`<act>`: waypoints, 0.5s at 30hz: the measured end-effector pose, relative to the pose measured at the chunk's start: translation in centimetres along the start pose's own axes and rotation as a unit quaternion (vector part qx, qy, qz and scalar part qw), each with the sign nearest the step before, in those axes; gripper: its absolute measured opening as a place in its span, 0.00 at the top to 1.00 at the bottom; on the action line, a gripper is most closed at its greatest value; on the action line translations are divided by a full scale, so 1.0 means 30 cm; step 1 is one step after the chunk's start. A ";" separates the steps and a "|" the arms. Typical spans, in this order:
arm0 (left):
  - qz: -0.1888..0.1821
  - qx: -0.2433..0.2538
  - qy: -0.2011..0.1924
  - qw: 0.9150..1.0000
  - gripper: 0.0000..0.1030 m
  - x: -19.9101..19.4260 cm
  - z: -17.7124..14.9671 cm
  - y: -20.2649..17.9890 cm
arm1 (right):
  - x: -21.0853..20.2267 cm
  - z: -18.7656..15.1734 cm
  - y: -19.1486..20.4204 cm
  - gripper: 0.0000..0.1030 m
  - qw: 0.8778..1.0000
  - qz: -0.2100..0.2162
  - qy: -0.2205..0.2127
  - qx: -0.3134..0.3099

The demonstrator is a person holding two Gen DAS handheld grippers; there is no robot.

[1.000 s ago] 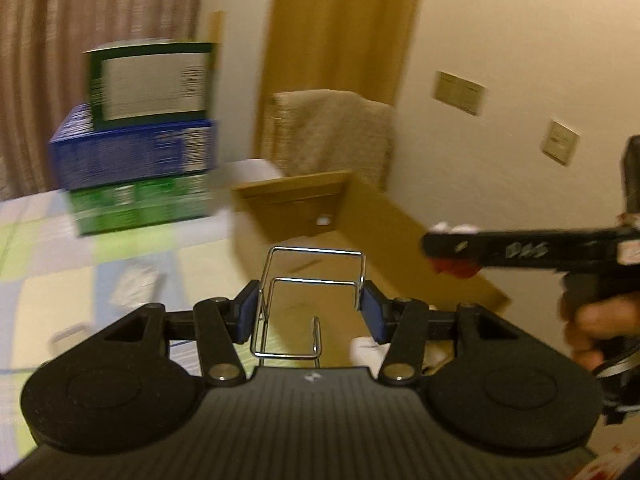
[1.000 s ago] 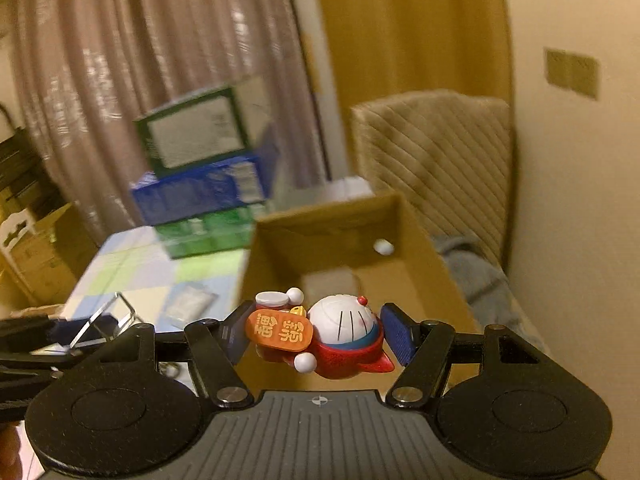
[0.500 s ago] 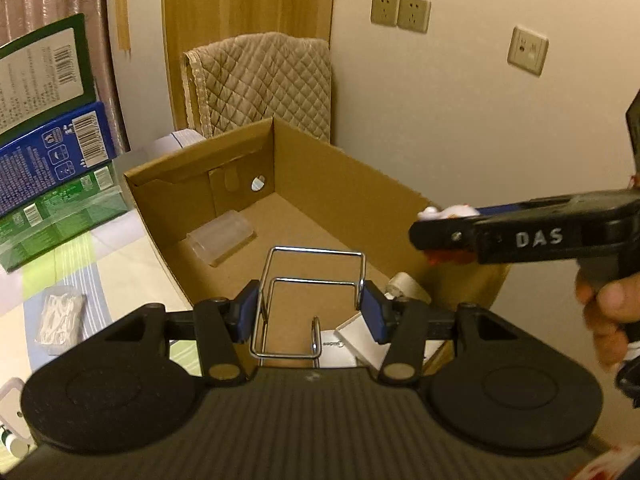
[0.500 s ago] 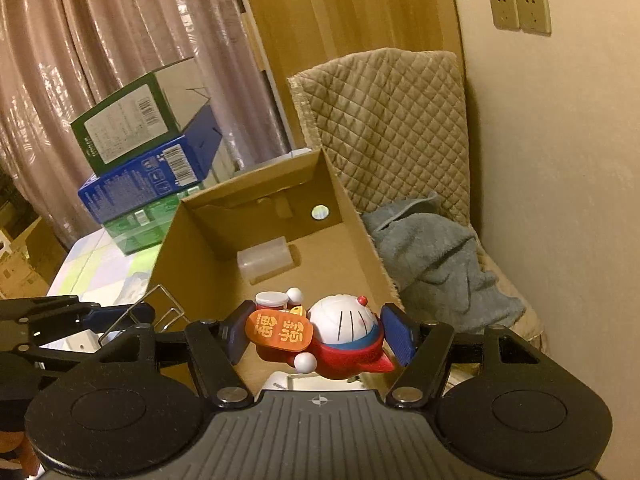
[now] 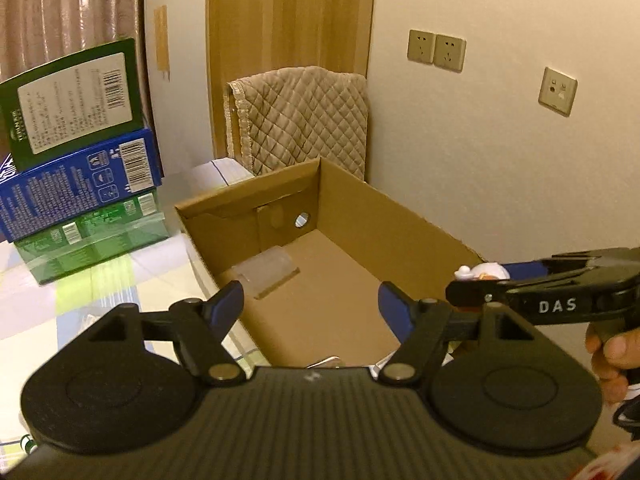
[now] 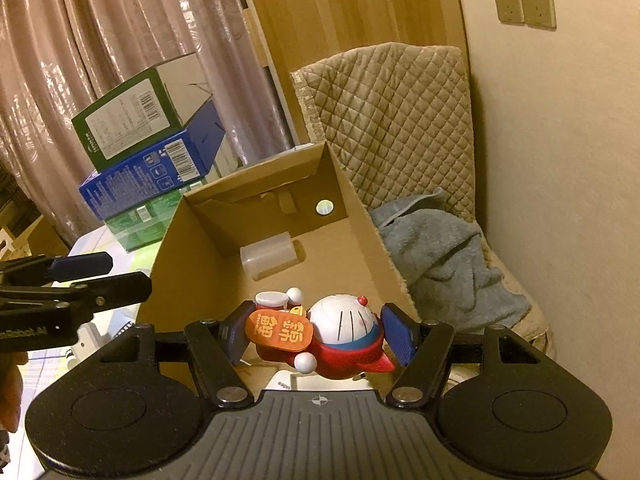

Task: Organize rigid objects
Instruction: 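Open the left tool to drop the wire rack into the box, then lower the Doraemon figure into the box and open the right tool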

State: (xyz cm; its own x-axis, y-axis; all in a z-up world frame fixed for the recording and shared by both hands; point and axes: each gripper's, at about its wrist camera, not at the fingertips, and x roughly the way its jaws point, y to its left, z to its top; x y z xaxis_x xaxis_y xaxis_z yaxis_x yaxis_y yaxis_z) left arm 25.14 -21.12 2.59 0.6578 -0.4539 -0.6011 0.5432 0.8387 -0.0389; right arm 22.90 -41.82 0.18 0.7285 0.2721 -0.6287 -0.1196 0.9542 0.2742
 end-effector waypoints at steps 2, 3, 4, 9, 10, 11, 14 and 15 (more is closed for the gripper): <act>0.001 -0.003 -0.002 1.000 0.32 -0.019 -0.003 0.008 | 0.007 0.001 0.016 0.37 1.000 0.002 0.003 -0.003; 0.001 -0.006 -0.004 1.000 0.32 -0.029 -0.005 0.014 | 0.011 0.002 0.024 0.37 1.000 0.003 0.004 -0.005; 0.001 -0.011 -0.006 1.000 0.32 -0.040 -0.008 0.020 | 0.016 0.003 0.033 0.37 1.000 0.004 0.005 -0.009; 0.005 -0.024 -0.011 1.000 0.32 -0.078 -0.028 0.058 | 0.074 0.009 0.069 0.37 1.000 0.001 0.020 -0.022; 0.007 -0.026 -0.012 1.000 0.32 -0.086 -0.031 0.066 | 0.089 0.011 0.074 0.37 0.999 -0.002 0.023 -0.025; 0.008 -0.027 -0.014 1.000 0.32 -0.094 -0.036 0.075 | 0.106 0.013 0.080 0.37 0.999 -0.005 0.028 -0.029; 0.010 -0.034 -0.017 0.999 0.32 -0.111 -0.046 0.102 | 0.158 0.020 0.089 0.37 0.998 -0.010 0.044 -0.033; 0.011 -0.037 -0.017 0.999 0.32 -0.115 -0.050 0.113 | 0.172 0.021 0.089 0.37 0.998 -0.011 0.049 -0.036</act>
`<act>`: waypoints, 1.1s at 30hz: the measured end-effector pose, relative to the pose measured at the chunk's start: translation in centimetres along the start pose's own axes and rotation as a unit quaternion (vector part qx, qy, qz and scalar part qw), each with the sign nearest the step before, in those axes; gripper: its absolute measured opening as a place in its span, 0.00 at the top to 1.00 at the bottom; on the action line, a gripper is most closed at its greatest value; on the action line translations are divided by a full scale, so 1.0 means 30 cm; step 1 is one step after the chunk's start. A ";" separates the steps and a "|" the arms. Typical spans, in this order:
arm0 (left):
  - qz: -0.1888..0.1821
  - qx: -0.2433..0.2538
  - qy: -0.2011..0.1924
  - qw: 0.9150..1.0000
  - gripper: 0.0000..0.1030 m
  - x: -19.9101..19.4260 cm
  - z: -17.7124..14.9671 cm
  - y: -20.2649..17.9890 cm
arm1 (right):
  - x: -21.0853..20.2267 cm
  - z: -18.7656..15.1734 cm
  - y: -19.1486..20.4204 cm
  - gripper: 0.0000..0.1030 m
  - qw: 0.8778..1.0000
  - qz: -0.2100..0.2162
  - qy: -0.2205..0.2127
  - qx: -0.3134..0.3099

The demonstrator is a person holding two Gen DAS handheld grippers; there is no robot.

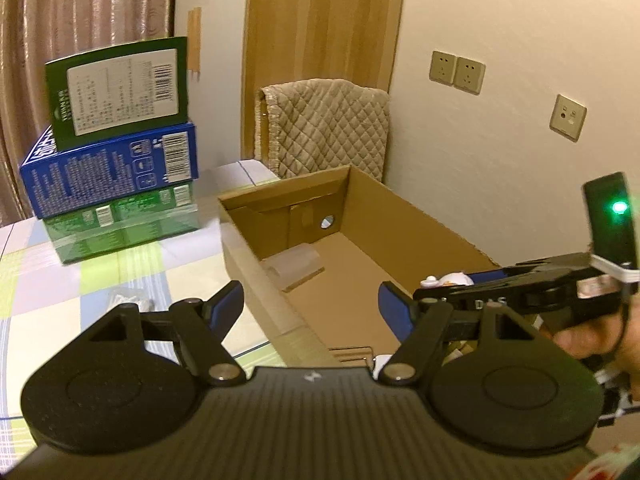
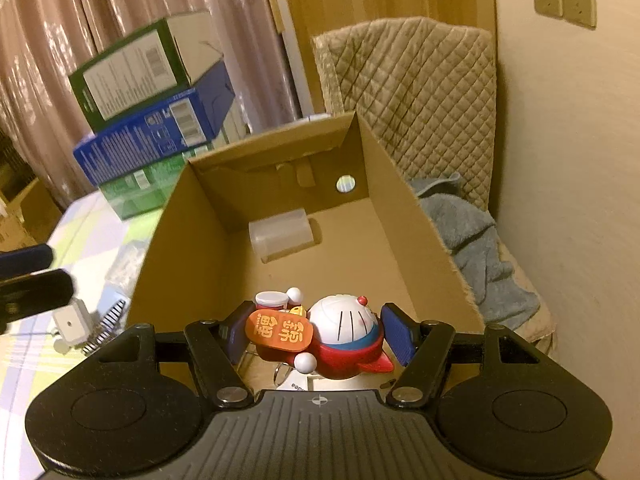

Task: Organize rigid objects
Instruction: 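Lower the Doraemon figure into the box and open the right tool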

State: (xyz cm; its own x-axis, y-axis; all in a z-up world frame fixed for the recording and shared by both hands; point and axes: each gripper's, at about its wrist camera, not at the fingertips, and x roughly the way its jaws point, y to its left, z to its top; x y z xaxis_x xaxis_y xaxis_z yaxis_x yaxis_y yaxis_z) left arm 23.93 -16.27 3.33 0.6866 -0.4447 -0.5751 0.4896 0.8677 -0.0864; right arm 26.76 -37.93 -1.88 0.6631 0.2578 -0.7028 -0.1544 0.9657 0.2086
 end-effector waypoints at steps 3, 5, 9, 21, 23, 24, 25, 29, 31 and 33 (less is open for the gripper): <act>0.002 -0.012 0.000 1.000 0.32 -0.012 -0.011 0.031 | 0.023 0.004 0.009 0.37 1.000 -0.003 -0.008 -0.007; 0.004 -0.020 -0.001 1.000 0.32 -0.019 -0.022 0.052 | 0.019 0.010 0.005 0.36 1.000 -0.003 -0.020 0.000; 0.017 -0.035 -0.002 0.999 0.32 -0.047 -0.051 0.103 | -0.029 0.015 0.005 0.34 0.999 -0.006 -0.046 0.010; 0.077 -0.088 -0.006 0.993 0.32 -0.236 -0.136 0.284 | -0.192 0.036 0.104 0.31 0.996 0.024 -0.084 0.016; 0.091 -0.094 -0.009 0.991 0.32 -0.278 -0.146 0.316 | -0.218 0.046 0.139 0.31 0.995 0.034 -0.090 0.013; 0.096 -0.098 -0.011 0.990 0.32 -0.298 -0.151 0.332 | -0.231 0.052 0.159 0.31 0.995 0.040 -0.093 0.009; 0.101 -0.102 -0.013 0.989 0.32 -0.317 -0.156 0.349 | -0.239 0.056 0.177 0.31 0.994 0.044 -0.096 0.006; 0.126 -0.115 -0.020 0.985 0.32 -0.403 -0.182 0.416 | -0.274 0.069 0.264 0.30 0.992 0.066 -0.107 -0.006; 0.138 -0.123 -0.023 0.982 0.32 -0.444 -0.199 0.452 | -0.290 0.068 0.316 0.29 0.990 0.079 -0.113 -0.014; 0.152 -0.129 -0.026 0.980 0.32 -0.480 -0.219 0.484 | -0.298 0.062 0.365 0.29 0.989 0.090 -0.116 -0.019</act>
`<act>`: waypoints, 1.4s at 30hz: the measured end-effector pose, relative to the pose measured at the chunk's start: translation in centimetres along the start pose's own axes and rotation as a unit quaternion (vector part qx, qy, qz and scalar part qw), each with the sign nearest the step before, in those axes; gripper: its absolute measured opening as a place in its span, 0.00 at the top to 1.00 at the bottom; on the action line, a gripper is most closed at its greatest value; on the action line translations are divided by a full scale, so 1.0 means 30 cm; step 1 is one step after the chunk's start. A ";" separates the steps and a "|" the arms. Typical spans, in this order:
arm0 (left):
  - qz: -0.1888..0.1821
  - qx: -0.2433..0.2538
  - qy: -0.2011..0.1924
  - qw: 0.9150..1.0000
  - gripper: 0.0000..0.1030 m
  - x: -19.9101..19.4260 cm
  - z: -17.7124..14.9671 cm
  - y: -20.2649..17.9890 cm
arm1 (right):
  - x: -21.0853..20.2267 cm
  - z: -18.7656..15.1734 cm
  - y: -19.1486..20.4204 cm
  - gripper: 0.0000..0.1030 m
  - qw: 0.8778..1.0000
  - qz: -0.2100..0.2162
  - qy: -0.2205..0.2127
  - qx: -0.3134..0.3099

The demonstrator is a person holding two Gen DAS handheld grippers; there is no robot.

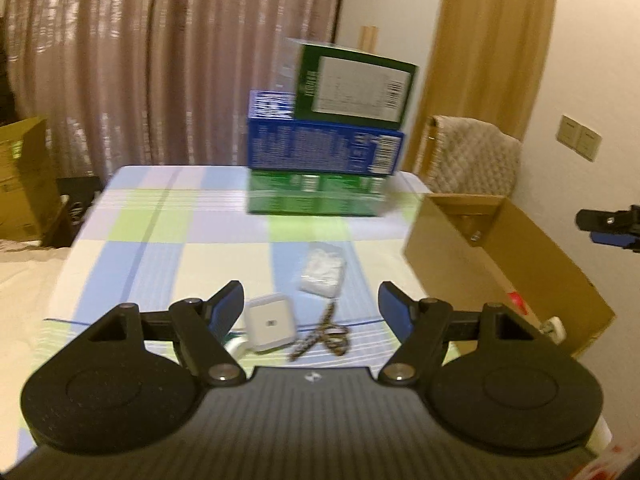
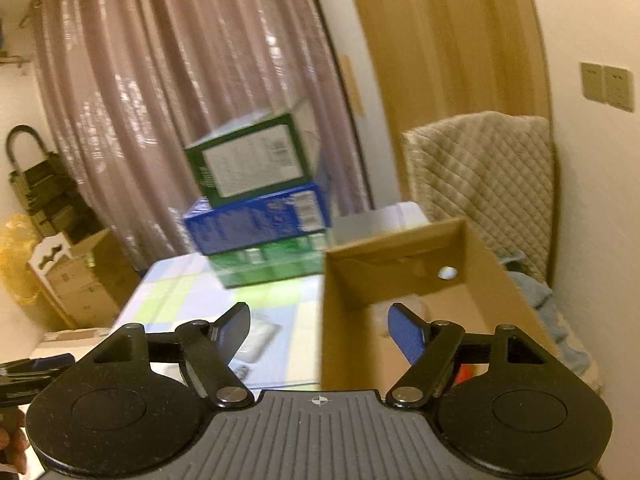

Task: Organize rigid objects
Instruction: 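Lower the Doraemon figure into the box and open the right tool, then move the right tool to the brown patterned strap and close on it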

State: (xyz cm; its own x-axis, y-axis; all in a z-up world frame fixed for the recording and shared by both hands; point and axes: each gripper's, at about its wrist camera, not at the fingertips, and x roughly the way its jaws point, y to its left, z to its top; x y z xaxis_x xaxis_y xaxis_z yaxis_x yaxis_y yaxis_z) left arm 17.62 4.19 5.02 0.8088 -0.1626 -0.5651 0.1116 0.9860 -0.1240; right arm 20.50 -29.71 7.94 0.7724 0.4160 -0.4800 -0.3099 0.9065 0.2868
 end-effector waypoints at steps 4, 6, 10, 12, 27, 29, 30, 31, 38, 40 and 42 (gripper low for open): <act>0.026 -0.019 -0.001 0.999 0.32 -0.036 -0.029 0.093 | 0.014 -0.018 0.111 0.28 0.999 0.020 -0.006 -0.023; 0.036 -0.024 -0.001 0.999 0.32 -0.049 -0.046 0.128 | 0.029 -0.034 0.162 0.27 0.999 0.027 -0.008 -0.036; 0.051 -0.030 0.000 0.998 0.32 -0.056 -0.080 0.179 | 0.066 -0.073 0.233 0.27 0.998 0.037 -0.008 -0.041; 0.058 -0.033 0.003 0.998 0.32 -0.051 -0.104 0.199 | 0.089 -0.095 0.262 0.27 0.998 0.041 -0.009 -0.041; 0.064 -0.020 0.051 0.996 0.32 0.158 -0.267 0.245 | 0.349 -0.340 0.337 0.26 0.995 0.048 0.040 -0.074; 0.062 -0.013 0.057 0.996 0.32 0.196 -0.271 0.253 | 0.394 -0.363 0.335 0.26 0.994 0.051 0.051 -0.078; 0.063 -0.009 0.060 0.996 0.32 0.213 -0.269 0.254 | 0.414 -0.371 0.332 0.26 0.994 0.053 0.056 -0.080; 0.065 0.001 0.062 0.996 0.32 0.232 -0.266 0.255 | 0.428 -0.377 0.329 0.26 0.993 0.056 0.059 -0.082; 0.048 0.074 0.062 0.994 0.32 0.324 -0.252 0.258 | 0.552 -0.406 0.315 0.26 0.986 0.069 0.085 -0.122; 0.049 0.095 0.072 0.992 0.32 0.353 -0.254 0.258 | 0.583 -0.419 0.318 0.26 0.983 0.071 0.093 -0.143; 0.046 0.102 0.081 0.990 0.32 0.378 -0.257 0.268 | 0.625 -0.435 0.317 0.26 0.980 0.073 0.106 -0.154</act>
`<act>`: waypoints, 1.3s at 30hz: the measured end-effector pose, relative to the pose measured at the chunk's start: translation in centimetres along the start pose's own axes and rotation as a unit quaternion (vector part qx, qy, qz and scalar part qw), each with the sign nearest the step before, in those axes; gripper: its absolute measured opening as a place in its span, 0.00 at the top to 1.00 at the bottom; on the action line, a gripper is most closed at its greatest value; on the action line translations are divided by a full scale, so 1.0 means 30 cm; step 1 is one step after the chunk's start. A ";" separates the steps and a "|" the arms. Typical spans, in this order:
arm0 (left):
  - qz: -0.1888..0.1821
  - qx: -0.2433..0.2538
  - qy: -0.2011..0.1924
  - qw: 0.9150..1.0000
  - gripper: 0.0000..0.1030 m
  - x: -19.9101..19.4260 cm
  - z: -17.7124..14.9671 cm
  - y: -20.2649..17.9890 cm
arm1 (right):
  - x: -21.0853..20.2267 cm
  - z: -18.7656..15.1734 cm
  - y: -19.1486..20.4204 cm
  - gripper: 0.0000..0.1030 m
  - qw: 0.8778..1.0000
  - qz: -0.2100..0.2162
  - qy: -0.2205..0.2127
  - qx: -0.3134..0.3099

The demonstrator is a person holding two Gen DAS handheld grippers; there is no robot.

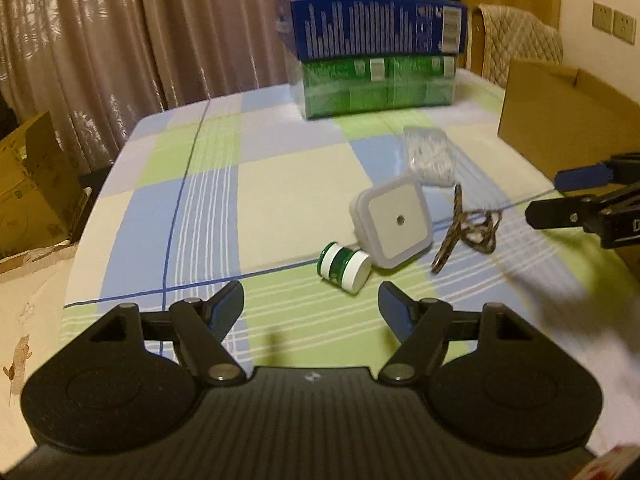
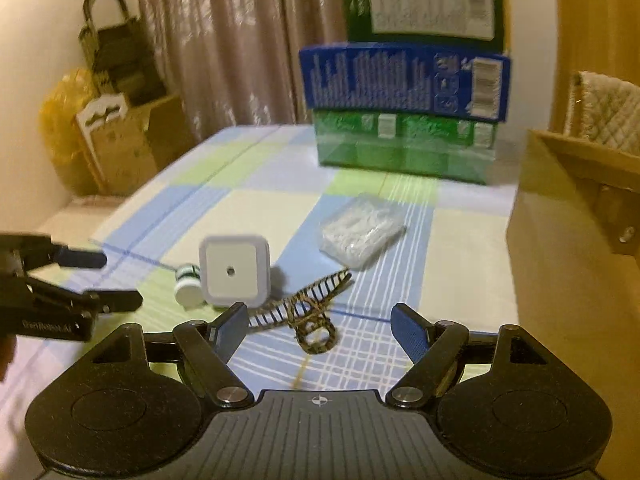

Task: Organize rigid objects
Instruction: 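Move the right tool to the brown patterned strap and close on it, then close the left tool on the green-and-white jar while the right tool lifts the brown strap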

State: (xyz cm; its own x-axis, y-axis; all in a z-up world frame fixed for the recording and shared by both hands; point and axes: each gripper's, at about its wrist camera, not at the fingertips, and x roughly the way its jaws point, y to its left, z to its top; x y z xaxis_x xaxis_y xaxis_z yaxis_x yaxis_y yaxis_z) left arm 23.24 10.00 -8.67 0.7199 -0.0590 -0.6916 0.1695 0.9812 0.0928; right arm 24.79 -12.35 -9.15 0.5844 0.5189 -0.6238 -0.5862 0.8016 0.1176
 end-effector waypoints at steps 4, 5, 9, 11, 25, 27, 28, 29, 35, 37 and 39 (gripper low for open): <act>-0.019 -0.005 0.005 1.000 0.32 0.041 0.004 0.024 | 0.065 -0.010 0.001 0.27 1.000 0.006 0.014 -0.018; -0.022 -0.005 0.007 1.000 0.32 0.053 0.005 0.029 | 0.079 -0.013 0.005 0.27 1.000 0.004 0.015 -0.027; -0.031 0.002 0.019 0.999 0.33 0.099 0.003 0.031 | 0.130 -0.025 0.017 0.32 0.999 0.005 0.024 -0.046; -0.036 0.006 0.024 0.999 0.33 0.116 0.002 0.027 | 0.157 -0.034 0.023 0.39 0.998 0.005 0.031 -0.058; -0.052 0.008 0.022 0.998 0.33 0.163 0.006 0.013 | 0.219 -0.027 0.018 0.73 0.996 0.021 0.031 -0.075; -0.055 0.008 0.020 0.998 0.33 0.166 0.009 0.012 | 0.217 -0.025 0.022 0.73 0.996 0.022 0.033 -0.079; -0.057 0.008 0.020 0.998 0.33 0.168 0.009 0.012 | 0.216 -0.024 0.024 0.73 0.996 0.021 0.036 -0.079; -0.059 0.008 0.019 0.998 0.33 0.169 0.010 0.011 | 0.213 -0.023 0.025 0.73 0.996 0.021 0.039 -0.079; -0.071 0.015 0.017 0.997 0.35 0.197 0.020 0.003 | 0.180 -0.010 0.019 0.74 0.997 0.004 0.053 -0.062; -0.072 0.018 0.014 0.997 0.37 0.204 0.022 0.000 | 0.167 -0.004 0.008 0.74 0.997 -0.006 0.052 -0.054; -0.071 0.026 0.009 0.997 0.40 0.213 0.023 -0.002 | 0.159 0.000 -0.006 0.74 0.998 -0.010 0.050 -0.042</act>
State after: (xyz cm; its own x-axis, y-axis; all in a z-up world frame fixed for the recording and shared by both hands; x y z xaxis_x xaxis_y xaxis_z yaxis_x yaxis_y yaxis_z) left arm 28.29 9.43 -12.61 0.6734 -0.1927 -0.7137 0.3033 0.9524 0.0290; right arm 27.68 -10.02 -12.14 0.5403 0.4675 -0.6996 -0.6226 0.7815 0.0414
